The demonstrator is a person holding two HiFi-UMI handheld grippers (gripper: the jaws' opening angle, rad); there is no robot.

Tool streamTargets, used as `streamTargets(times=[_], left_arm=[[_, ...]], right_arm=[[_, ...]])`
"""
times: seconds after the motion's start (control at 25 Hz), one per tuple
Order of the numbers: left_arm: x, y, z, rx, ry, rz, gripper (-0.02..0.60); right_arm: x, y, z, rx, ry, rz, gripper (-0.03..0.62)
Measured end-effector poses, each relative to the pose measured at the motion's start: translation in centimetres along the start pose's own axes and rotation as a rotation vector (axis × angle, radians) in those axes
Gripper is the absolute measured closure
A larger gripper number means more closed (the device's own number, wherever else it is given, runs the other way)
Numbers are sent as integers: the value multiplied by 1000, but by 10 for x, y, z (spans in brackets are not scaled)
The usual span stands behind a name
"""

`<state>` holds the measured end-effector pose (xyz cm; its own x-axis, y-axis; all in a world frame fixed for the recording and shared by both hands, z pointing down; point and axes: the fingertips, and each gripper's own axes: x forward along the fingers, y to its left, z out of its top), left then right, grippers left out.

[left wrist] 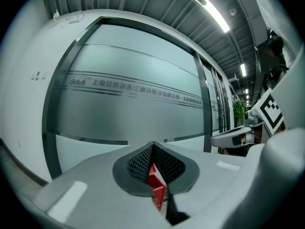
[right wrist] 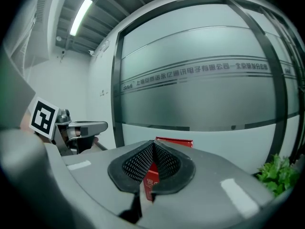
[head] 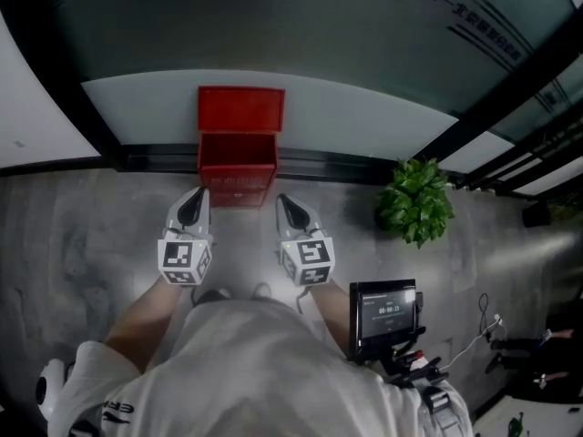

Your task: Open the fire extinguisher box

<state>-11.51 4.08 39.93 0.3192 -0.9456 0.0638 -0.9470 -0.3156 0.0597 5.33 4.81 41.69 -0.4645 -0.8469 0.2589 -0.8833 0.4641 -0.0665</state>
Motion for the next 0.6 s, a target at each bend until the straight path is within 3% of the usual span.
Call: streamTargets(times=[0.6], left_arm=[[-27,-3,-8,-16,6,-7,580]], right_arm=[[-26,11,-18,19,17,-25,583]])
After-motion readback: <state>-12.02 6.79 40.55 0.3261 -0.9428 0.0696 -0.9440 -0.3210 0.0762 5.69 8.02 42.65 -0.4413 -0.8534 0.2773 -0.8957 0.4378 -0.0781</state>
